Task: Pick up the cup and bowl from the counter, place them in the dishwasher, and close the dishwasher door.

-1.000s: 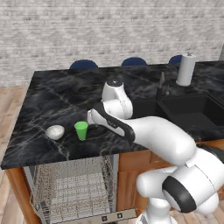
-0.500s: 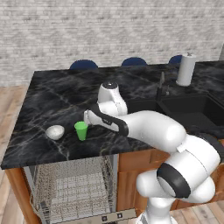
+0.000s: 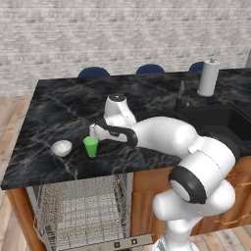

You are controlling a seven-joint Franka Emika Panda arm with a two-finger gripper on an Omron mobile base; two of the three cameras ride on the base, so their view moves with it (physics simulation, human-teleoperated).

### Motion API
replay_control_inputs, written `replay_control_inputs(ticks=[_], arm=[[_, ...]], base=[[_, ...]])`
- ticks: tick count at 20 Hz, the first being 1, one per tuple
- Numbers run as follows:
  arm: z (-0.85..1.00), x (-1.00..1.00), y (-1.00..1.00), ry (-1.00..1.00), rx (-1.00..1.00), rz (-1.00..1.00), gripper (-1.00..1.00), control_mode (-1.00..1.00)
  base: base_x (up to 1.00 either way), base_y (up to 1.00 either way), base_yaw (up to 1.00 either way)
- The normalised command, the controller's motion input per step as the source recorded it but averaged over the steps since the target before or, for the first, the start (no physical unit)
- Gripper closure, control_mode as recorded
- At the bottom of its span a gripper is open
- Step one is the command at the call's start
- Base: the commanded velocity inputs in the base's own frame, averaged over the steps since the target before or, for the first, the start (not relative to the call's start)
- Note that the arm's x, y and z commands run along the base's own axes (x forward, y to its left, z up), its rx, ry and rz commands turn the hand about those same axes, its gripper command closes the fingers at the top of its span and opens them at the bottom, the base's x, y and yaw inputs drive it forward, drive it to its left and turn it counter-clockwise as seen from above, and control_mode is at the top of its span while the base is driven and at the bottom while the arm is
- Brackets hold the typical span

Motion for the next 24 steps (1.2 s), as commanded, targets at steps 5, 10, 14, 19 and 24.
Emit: replay_control_inputs(ticks=[5,10,14,19,24], arm=[[-0.22,0.24,0.16,0.0,0.0,0.0,-1.0,-1.0],[-0.18,0.22,0.13,0.0,0.0,0.0,-1.0,-1.0],[-0.14,0.24,0.1,0.0,0.0,0.0,-1.0,-1.0],[-0.13,0.25,0.08,0.0,0.0,0.0,-1.0,-1.0],[-0.15,0.26,0.08,0.0,0.0,0.0,-1.0,-1.0]], base=[[0.0,0.0,0.0],[0.0,0.0,0.0],[0.0,0.0,0.0],[0.0,0.0,0.0],[0.0,0.0,0.0]])
